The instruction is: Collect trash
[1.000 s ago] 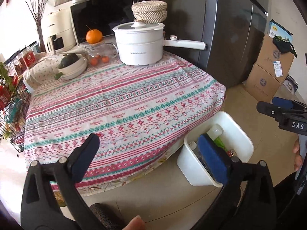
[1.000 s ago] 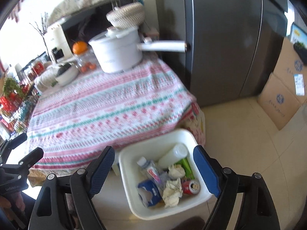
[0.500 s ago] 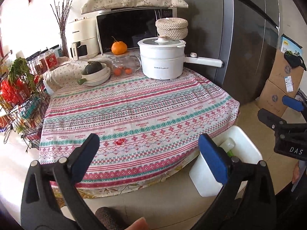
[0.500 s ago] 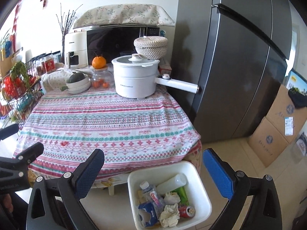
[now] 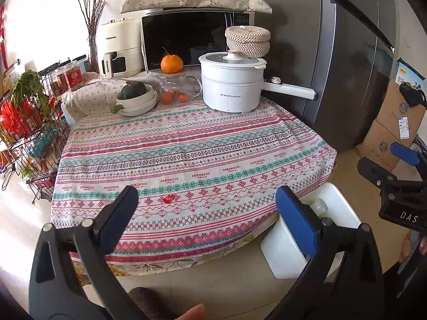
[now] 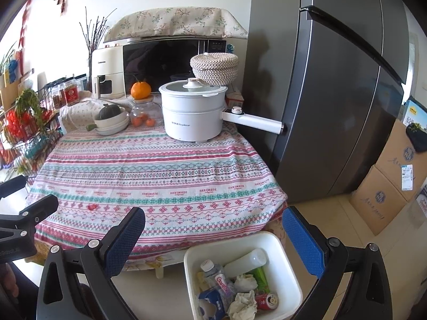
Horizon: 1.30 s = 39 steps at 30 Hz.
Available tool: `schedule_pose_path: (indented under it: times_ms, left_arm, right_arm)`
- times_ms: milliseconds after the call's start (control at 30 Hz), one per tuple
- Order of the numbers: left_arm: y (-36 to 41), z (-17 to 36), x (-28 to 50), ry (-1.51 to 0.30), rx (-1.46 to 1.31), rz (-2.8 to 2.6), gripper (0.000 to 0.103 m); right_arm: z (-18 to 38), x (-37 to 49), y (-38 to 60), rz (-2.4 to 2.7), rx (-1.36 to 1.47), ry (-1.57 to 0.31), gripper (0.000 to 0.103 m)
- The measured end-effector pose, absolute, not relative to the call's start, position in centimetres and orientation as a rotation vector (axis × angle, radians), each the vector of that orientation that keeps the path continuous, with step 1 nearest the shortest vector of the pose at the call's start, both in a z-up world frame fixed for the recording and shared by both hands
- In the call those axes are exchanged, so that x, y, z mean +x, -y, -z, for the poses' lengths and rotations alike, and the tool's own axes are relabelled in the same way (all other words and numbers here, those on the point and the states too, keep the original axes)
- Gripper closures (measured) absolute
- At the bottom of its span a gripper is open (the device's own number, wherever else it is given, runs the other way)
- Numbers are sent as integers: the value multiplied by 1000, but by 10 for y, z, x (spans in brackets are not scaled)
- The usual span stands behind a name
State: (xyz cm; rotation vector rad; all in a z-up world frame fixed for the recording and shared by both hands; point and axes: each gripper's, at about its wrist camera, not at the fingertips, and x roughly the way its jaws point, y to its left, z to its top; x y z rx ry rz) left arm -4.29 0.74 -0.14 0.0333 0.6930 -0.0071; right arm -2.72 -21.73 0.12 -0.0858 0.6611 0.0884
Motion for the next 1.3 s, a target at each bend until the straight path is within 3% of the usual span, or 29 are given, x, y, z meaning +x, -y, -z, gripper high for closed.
schedule_pose_path:
  times_ms: [1300]
  left_arm:
    - [-7, 2, -42, -709, 22, 13, 1]
  right_arm:
    - [0, -29, 221, -64, -97, -662, 0]
